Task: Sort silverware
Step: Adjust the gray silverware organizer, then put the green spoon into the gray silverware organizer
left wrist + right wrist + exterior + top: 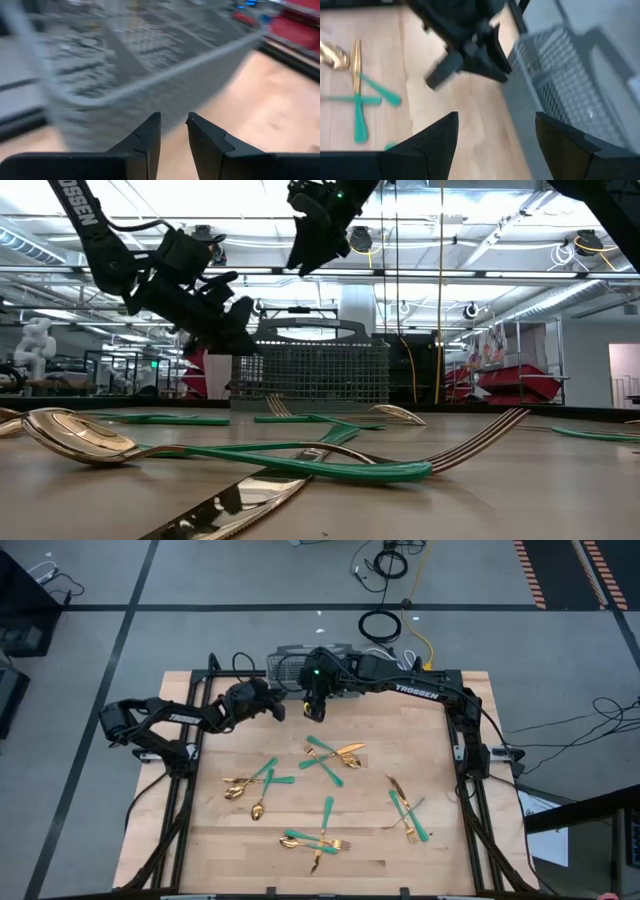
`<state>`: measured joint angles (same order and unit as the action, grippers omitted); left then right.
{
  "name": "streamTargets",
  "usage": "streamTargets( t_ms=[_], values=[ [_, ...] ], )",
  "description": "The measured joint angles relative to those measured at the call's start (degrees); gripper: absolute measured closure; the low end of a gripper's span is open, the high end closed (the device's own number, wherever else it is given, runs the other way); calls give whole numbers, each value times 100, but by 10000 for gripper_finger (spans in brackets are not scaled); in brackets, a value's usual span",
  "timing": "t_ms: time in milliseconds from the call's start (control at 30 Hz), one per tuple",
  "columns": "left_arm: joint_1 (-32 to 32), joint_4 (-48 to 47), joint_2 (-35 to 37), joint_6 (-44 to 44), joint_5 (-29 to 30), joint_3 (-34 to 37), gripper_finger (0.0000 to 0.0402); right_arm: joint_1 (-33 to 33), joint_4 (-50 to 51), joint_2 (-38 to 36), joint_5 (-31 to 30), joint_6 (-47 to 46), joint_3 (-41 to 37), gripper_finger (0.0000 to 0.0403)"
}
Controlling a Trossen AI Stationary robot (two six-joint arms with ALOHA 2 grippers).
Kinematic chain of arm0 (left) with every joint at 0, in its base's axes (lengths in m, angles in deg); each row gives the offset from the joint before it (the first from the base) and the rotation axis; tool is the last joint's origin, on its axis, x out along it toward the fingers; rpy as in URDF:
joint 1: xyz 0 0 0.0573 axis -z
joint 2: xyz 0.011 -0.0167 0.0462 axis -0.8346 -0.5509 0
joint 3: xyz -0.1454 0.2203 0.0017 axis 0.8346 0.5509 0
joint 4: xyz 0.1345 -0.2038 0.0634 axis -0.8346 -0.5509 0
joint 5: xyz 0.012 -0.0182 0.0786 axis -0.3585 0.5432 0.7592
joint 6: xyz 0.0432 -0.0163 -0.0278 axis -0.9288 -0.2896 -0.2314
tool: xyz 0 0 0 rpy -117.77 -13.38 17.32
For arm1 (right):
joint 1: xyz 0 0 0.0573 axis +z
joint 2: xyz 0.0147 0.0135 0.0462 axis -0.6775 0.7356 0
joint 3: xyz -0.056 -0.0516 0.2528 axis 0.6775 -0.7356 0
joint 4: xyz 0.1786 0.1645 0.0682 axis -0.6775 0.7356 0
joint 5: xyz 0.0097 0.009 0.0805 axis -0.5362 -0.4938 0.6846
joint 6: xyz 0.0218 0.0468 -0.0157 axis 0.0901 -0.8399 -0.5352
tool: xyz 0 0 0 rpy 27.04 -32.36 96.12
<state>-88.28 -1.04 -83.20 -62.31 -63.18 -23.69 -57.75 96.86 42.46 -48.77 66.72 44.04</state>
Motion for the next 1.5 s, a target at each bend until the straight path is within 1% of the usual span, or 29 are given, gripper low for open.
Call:
streamTargets(
  t_ms=[100, 267, 400, 433, 500, 667, 700, 767, 900, 1033, 1333, 1400, 1433, 1500],
  values=[
    [76, -50, 24, 235, -502, 0, 300, 53, 776, 1, 3, -148, 0, 151],
    [178, -62, 425, 1205, -1806, 0, 300, 258, 2012, 35, 44, -385, -41, 151],
    [184, -68, 991, 1928, -2714, 0, 300, 467, 2037, 33, 62, -518, -468, 151],
    [184, -84, 1156, 2055, -2864, 0, 300, 506, 1941, 35, 119, -519, -657, 151],
    [184, -201, 1526, 2204, -3048, 0, 300, 577, 1410, 33, 305, -523, -1181, 151],
    [180, -634, 2470, 2337, -3136, 0, 300, 630, -17, 57, 380, -627, -2446, 151],
    [171, -686, 2655, 2345, -3136, 0, 300, 626, -317, 55, 407, -699, -2598, 151],
    [171, -778, 3023, 2346, -3133, 0, 300, 599, -555, 55, 489, -880, -2770, 151],
    [168, -1121, 3652, 2347, -3116, 0, 300, 580, -846, 36, 485, -1015, -2925, 151],
    [168, -1495, 4116, 2349, -3083, 0, 300, 580, -1136, 109, 486, -1046, -3154, 151],
    [158, -1720, 4746, 2495, -2972, 0, 300, 535, -1497, 692, 430, -1158, -3163, 152],
    [162, -1719, 4815, 2497, -2969, 0, 300, 531, -1414, 792, 424, -1239, -3144, 164],
    [160, -1723, 4848, 2497, -2969, 0, 300, 531, -1347, 827, 426, -1272, -3138, 176],
    [158, -1723, 4892, 2498, -2961, 0, 300, 536, -1237, 869, 428, -1335, -3130, 215]
  ],
)
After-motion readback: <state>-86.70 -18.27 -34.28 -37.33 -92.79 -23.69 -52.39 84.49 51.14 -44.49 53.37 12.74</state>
